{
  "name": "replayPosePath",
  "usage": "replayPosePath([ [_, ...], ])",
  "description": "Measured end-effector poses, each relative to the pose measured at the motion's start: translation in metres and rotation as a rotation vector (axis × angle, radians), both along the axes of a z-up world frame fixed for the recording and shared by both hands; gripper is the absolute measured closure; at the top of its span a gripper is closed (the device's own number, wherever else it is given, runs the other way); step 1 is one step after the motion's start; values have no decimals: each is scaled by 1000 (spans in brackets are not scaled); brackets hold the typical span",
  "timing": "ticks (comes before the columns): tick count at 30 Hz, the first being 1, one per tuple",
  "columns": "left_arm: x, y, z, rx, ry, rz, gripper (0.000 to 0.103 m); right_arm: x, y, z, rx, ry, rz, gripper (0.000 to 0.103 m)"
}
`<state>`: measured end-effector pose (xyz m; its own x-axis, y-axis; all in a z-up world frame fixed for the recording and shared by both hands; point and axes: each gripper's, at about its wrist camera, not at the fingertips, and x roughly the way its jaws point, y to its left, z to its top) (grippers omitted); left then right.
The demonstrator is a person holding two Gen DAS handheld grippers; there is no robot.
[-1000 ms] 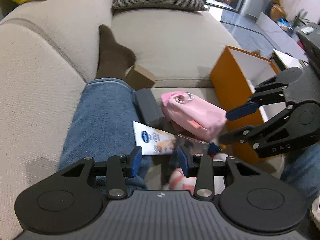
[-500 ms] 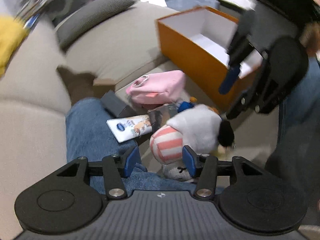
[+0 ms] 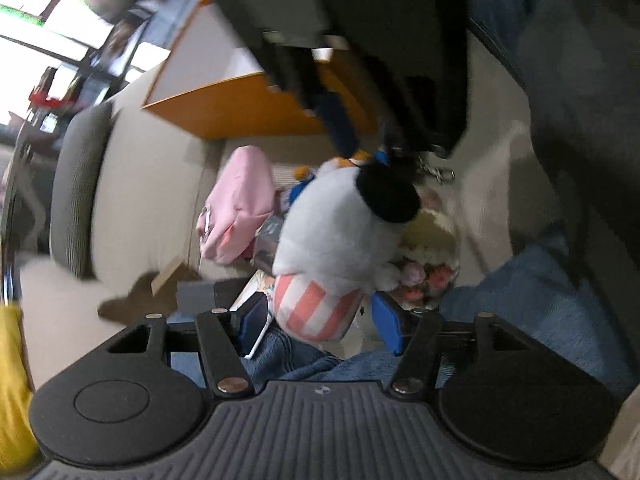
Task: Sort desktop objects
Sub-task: 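Grasp the white striped plush with the left gripper while right gripper reaches toward the pile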
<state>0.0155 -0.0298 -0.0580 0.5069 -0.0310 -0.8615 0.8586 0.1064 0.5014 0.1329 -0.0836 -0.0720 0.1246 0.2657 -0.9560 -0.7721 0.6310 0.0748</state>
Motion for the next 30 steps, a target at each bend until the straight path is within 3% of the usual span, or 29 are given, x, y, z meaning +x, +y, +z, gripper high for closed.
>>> replayPosePath([
  [4, 7, -5, -14, 18, 14, -41, 35, 7, 1, 1, 7, -14, 6, 62],
  [10, 27, -2, -19, -37, 66, 22, 34, 19, -3, 1, 7, -15, -6, 68],
  [14, 43, 6, -15, -134, 109, 178, 38, 28, -10, 2, 48, 1, -53, 70],
  [23, 66, 52, 19, -435, 235, 595, 44, 29, -16, 9, 60, -26, -90, 70],
  [30, 47, 75, 39, -573, 217, 810, 47, 16, -5, 2, 105, 11, -57, 69],
])
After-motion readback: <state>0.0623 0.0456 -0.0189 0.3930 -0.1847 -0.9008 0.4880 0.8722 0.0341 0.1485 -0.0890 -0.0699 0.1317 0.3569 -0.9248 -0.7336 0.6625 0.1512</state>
